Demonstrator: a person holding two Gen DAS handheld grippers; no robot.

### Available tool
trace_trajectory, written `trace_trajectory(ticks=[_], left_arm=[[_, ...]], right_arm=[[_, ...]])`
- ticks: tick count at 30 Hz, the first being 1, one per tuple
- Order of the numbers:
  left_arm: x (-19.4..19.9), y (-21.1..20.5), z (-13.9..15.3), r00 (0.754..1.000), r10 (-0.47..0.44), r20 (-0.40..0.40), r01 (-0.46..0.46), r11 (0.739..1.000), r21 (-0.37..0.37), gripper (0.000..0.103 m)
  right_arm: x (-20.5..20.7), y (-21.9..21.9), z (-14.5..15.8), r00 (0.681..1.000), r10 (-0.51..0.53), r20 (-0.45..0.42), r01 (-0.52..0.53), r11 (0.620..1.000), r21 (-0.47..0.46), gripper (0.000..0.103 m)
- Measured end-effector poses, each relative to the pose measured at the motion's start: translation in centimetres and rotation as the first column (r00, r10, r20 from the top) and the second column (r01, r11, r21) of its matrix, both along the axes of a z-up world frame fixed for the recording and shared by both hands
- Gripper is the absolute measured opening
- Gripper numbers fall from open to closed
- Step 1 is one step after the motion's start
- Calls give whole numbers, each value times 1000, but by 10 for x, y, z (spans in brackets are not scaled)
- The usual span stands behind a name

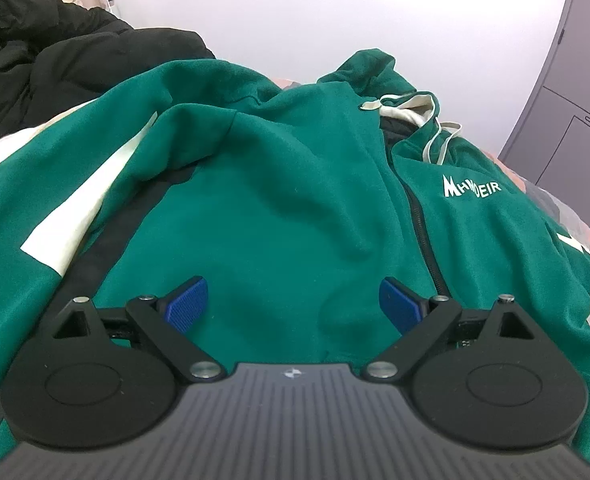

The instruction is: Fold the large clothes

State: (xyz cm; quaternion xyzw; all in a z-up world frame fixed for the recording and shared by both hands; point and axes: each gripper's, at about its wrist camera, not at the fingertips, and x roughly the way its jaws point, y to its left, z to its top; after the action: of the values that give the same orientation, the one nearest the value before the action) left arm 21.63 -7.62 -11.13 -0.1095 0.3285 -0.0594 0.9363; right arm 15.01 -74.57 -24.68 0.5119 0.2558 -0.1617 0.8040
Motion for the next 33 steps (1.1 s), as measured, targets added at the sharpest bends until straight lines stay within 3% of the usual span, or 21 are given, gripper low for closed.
trace_trajectory(ticks=[3, 7, 10, 12, 13, 16, 21, 26, 29, 33], left_arm=[[-2, 1, 1, 1000, 5, 5, -5, 1000, 0, 95], [-3, 3, 1, 1000, 16, 22, -16, 1000, 5, 95], [-2, 4, 1, 999, 36, 35, -37, 999, 28, 95], [1, 4, 0, 999, 37, 30, -38, 998, 45, 95], [3, 3, -1, 999, 38, 23, -39, 998, 52, 95], [7, 1, -7, 999, 44, 10, -44, 996, 74, 95], [16, 2, -16, 999, 47, -23, -45, 995, 86, 95], [23, -2, -20, 998, 52, -41, -47, 992, 120, 95], [27, 1, -14, 997, 64, -35, -60, 993, 100, 95], [23, 9, 2, 996, 86, -21, -85, 995, 49, 95]], right_arm=[[32, 5, -23, 999, -50, 21, 50, 999, -8, 81], [59, 2, -30, 987, -116, 115, 131, 982, -136, 81], [74, -14, -36, 970, -184, 160, 207, 968, -143, 75], [88, -21, -36, 971, -203, 123, 225, 952, -207, 44], [94, -26, -36, 975, -204, 89, 219, 948, -233, 15], [110, -42, -35, 986, -149, 73, 163, 959, -232, 12], [133, -52, -19, 992, -108, 58, 122, 912, -392, 11], [161, -57, -9, 994, -103, 26, 103, 872, -479, 10], [174, -53, 0, 994, -108, 29, 108, 865, -491, 10], [182, -31, 42, 996, -62, 57, 83, 823, -563, 10]])
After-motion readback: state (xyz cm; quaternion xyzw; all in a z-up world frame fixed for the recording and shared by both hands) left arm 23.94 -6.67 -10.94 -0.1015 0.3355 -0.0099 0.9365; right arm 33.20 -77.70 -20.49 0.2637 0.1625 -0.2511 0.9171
